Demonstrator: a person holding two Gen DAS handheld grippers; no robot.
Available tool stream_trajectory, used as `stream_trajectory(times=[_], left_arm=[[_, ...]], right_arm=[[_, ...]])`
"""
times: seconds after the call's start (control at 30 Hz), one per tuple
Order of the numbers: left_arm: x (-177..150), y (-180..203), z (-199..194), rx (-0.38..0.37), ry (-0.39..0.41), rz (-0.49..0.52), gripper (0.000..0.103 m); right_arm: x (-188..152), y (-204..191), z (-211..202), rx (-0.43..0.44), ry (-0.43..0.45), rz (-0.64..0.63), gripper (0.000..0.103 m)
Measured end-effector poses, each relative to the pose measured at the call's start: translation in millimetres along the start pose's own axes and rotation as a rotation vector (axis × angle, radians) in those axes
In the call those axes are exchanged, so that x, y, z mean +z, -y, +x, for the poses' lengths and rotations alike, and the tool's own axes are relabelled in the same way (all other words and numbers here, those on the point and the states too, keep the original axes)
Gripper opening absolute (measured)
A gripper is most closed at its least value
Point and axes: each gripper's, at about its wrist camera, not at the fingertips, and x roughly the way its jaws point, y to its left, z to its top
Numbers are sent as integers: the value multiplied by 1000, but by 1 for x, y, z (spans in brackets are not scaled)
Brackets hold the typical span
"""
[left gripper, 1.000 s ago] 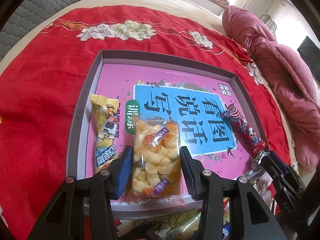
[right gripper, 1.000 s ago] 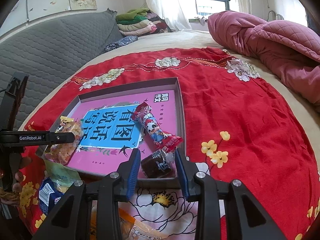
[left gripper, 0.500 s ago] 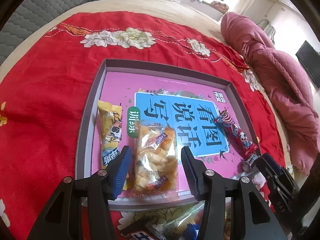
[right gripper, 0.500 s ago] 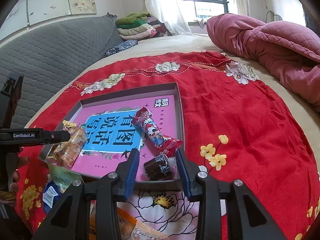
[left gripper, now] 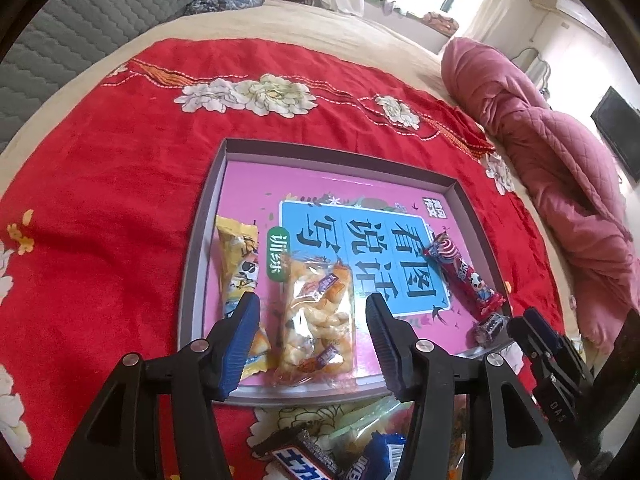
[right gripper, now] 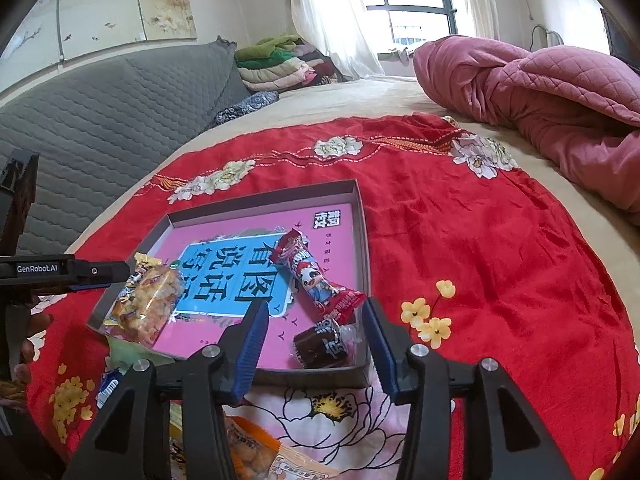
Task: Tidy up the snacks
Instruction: 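Lower the puffs bag into the tray and open the left gripper while the right releases the dark chocolate there, then move both open grippers back over the snack pile beside the tray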
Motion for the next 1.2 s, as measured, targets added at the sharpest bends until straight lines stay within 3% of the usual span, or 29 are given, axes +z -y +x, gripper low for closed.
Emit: stream_trajectory(times=[0.23,1.2], left_arm=[[-2,-1,-10,13,5,7,58],[-24,-6,-34,52,-9,40,59]], right_arm=[[2,-1,-7,11,29,2,56],[1,0,-40,28,46,55,63]])
